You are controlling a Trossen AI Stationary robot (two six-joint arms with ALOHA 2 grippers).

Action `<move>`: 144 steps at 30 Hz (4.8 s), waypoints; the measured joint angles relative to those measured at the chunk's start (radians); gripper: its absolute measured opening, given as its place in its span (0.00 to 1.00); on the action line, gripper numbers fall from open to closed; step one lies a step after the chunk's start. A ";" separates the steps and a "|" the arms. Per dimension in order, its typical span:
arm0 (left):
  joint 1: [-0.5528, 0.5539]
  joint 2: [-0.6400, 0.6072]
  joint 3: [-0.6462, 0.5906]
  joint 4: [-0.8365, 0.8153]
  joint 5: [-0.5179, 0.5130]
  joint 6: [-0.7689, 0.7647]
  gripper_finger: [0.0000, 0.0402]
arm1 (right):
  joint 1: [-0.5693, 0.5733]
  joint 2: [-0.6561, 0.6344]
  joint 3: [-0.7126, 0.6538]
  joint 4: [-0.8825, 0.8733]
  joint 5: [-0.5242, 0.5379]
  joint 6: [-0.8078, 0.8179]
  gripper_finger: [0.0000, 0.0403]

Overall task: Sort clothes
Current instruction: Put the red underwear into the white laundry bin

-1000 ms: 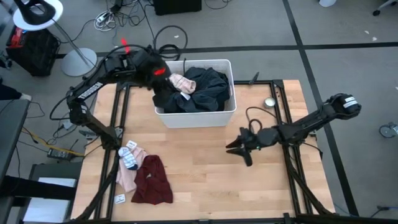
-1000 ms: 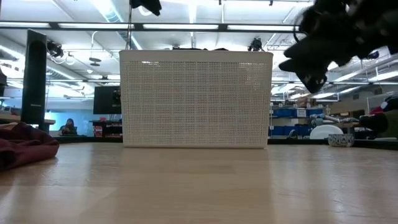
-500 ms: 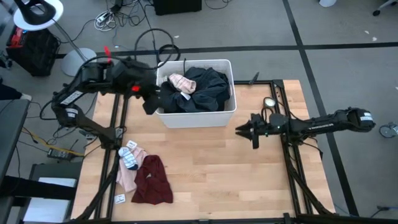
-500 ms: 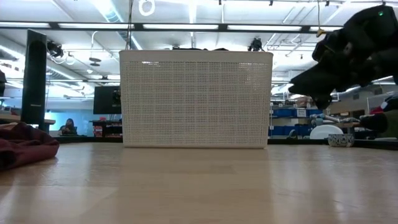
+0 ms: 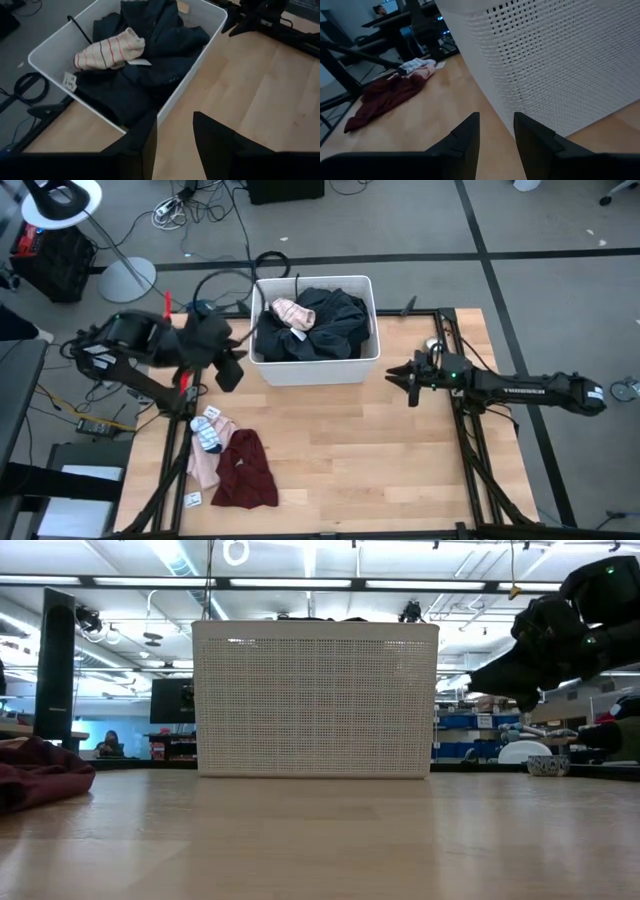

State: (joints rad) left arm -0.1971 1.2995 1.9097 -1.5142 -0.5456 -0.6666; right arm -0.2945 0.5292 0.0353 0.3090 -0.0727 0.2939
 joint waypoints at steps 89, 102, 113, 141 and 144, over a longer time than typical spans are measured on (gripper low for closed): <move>-0.368 -0.167 -1.002 0.544 0.344 -0.196 0.33 | 0.205 -0.424 0.004 -0.282 0.480 -0.137 0.30; -0.368 -0.167 -1.045 0.526 0.413 -0.240 0.33 | 0.205 -0.424 0.004 -0.281 0.480 -0.137 0.30; -0.374 -0.175 -1.045 0.453 0.455 -0.564 0.33 | 0.205 -0.424 0.005 -0.281 0.479 -0.137 0.30; -0.318 0.013 -1.075 0.664 0.315 -0.242 0.33 | 0.205 -0.424 0.005 -0.280 0.479 -0.137 0.30; -0.290 0.012 -1.163 0.781 0.371 -0.207 0.33 | 0.205 -0.424 0.005 -0.280 0.479 -0.137 0.30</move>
State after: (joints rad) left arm -0.4868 1.3117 0.7465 -0.7328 -0.1742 -0.8738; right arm -0.0891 0.1051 0.0402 0.0288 0.4065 0.1571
